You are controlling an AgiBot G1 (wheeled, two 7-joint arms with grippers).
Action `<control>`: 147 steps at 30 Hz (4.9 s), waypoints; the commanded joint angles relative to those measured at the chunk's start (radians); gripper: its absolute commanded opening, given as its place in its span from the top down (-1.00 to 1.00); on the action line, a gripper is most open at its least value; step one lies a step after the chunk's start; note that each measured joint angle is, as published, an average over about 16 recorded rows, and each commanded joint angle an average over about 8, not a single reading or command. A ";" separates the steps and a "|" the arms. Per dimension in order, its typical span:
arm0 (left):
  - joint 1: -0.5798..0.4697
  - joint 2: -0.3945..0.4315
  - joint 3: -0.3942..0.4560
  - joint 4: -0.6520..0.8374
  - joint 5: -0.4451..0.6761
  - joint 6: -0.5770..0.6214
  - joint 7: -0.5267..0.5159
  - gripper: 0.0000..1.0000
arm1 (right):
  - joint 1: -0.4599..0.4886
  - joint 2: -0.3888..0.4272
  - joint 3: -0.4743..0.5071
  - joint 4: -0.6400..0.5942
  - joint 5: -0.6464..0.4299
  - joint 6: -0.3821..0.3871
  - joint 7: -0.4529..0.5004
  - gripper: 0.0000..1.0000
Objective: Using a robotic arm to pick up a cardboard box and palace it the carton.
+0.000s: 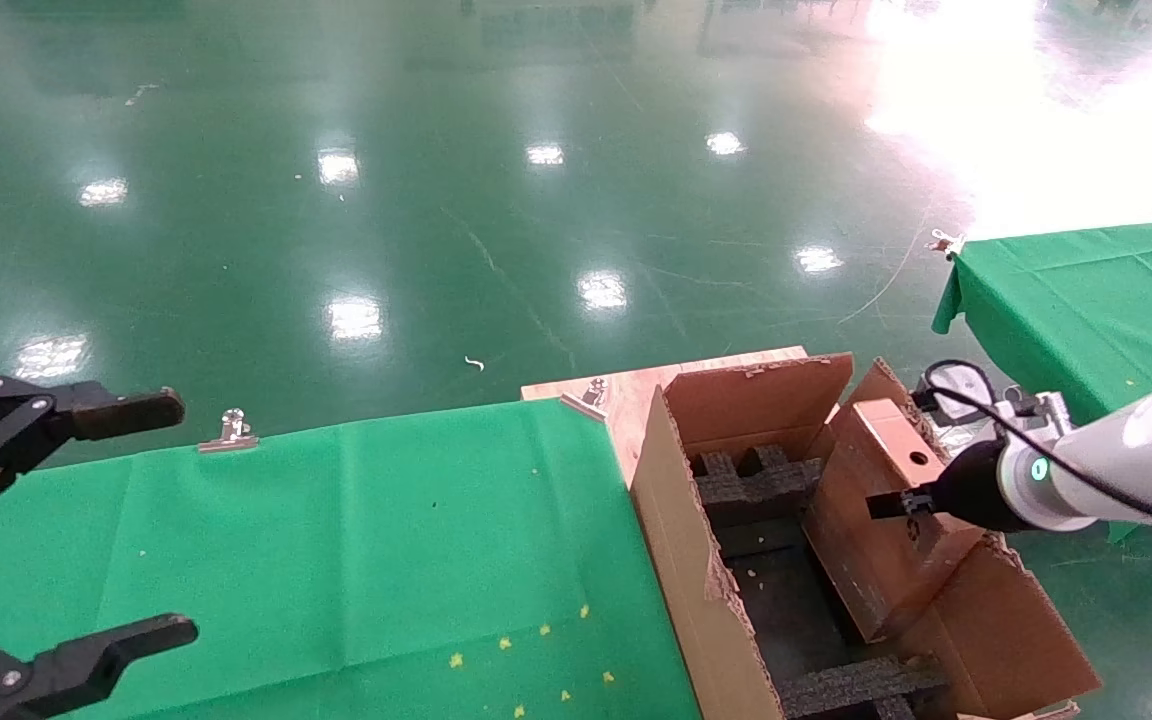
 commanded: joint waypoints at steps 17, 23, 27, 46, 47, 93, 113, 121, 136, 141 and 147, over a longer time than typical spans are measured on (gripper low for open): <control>0.000 0.000 0.001 0.000 0.000 0.000 0.000 -1.00 | -0.109 -0.027 -0.031 -0.004 -0.049 0.057 0.101 1.00; 0.000 0.000 0.001 0.000 -0.001 0.000 0.000 -1.00 | -0.125 -0.033 -0.036 -0.006 -0.036 0.058 0.109 1.00; 0.000 0.000 0.001 0.000 -0.001 0.000 0.000 -1.00 | -0.133 -0.036 -0.038 -0.008 -0.031 0.060 0.109 1.00; 0.000 -0.001 0.002 0.000 -0.001 -0.001 0.001 -1.00 | -0.178 -0.065 -0.054 -0.037 0.003 0.079 0.092 1.00; 0.000 -0.001 0.002 0.000 -0.001 -0.001 0.001 -1.00 | -0.179 -0.067 -0.054 -0.042 0.005 0.082 0.088 1.00; -0.001 -0.001 0.003 0.001 -0.002 -0.001 0.002 -1.00 | -0.018 -0.043 0.020 -0.015 -0.010 0.101 0.020 -1.00; -0.001 -0.001 0.003 0.001 -0.002 -0.002 0.002 -1.00 | 0.191 -0.053 0.174 0.004 0.365 0.209 -0.303 -1.00; -0.001 -0.001 0.003 0.001 -0.002 -0.002 0.002 -1.00 | 0.145 -0.058 0.225 0.000 0.388 0.172 -0.357 -1.00; -0.001 -0.001 0.004 0.002 -0.003 -0.002 0.002 -1.00 | -0.097 -0.081 0.580 -0.019 0.627 -0.040 -0.766 -1.00; -0.001 -0.001 0.004 0.002 -0.003 -0.002 0.002 -1.00 | -0.179 -0.089 0.702 -0.025 0.709 -0.112 -0.905 -1.00; -0.001 -0.002 0.004 0.002 -0.003 -0.002 0.002 -1.00 | -0.278 -0.098 0.847 -0.033 0.806 -0.198 -1.072 -1.00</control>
